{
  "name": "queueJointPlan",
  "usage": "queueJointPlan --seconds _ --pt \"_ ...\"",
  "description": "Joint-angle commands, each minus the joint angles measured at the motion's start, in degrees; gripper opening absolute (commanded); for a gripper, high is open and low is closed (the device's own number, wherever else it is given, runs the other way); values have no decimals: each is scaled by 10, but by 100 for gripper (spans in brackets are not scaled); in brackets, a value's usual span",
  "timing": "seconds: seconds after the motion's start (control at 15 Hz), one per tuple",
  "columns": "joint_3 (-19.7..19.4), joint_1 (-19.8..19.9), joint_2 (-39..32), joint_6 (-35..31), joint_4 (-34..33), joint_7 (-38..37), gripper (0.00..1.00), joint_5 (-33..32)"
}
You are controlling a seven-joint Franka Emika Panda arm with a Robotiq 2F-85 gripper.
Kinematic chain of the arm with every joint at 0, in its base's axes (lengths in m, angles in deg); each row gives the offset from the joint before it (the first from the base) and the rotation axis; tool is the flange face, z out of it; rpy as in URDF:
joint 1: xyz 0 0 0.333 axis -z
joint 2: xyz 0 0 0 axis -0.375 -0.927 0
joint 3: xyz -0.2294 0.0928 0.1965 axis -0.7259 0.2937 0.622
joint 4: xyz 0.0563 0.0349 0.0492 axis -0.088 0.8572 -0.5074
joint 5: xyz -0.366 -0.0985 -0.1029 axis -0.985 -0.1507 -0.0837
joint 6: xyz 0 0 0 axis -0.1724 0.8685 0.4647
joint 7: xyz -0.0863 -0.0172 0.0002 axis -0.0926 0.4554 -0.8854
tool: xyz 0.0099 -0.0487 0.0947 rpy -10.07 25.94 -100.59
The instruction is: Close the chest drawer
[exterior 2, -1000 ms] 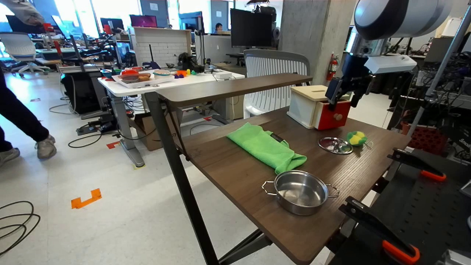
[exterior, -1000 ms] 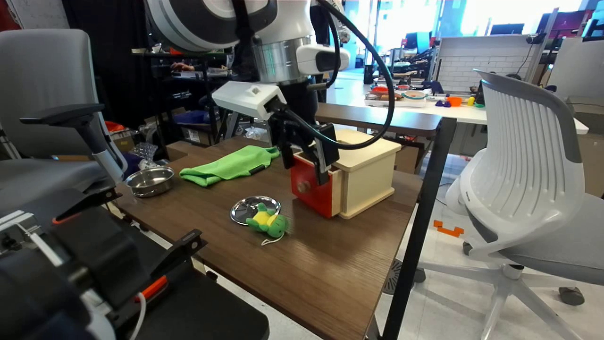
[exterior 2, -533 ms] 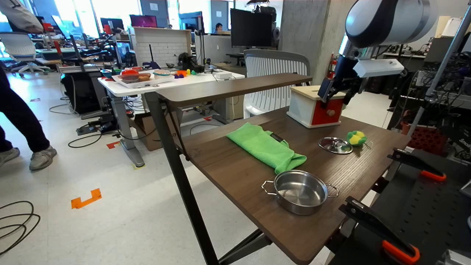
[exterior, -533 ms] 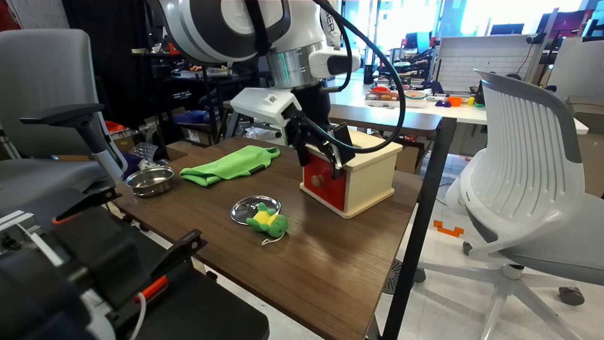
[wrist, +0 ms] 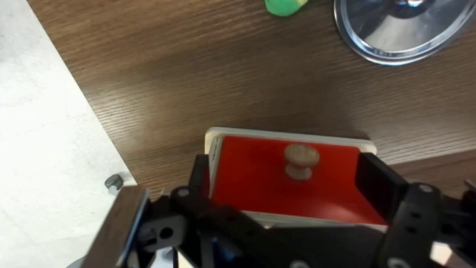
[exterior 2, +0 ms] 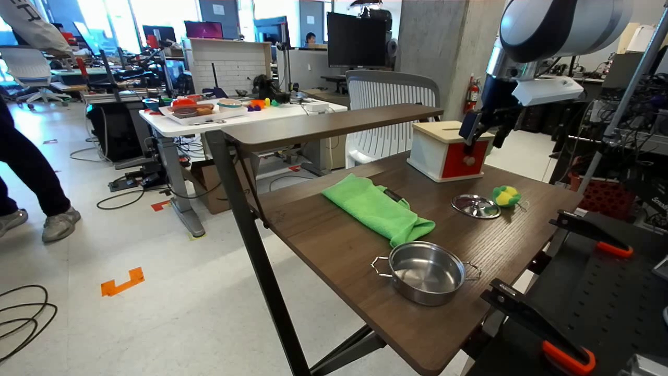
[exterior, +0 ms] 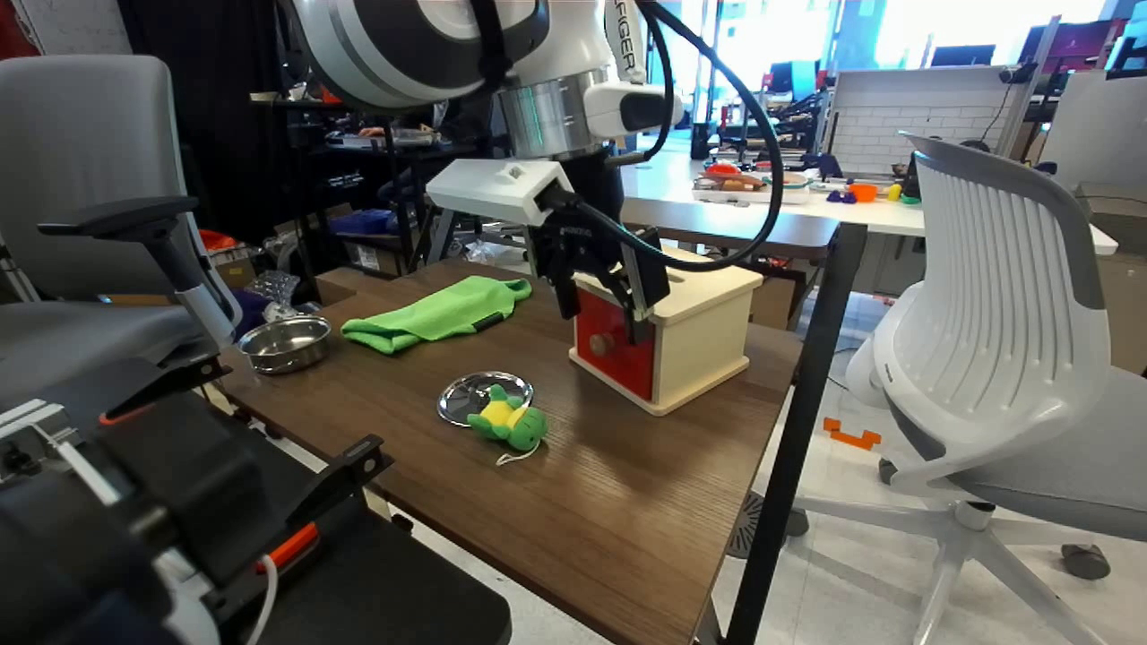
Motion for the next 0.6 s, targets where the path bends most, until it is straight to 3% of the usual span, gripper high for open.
queueJointPlan --seconds 0.0,0.2,0.27,0.53 --pt "1 14 95 18 81 39 100 -38" --pt "31 51 173 15 145 120 100 -17" --pt "17 31 106 10 92 70 100 -25" --pt "20 35 119 10 104 75 100 -24"
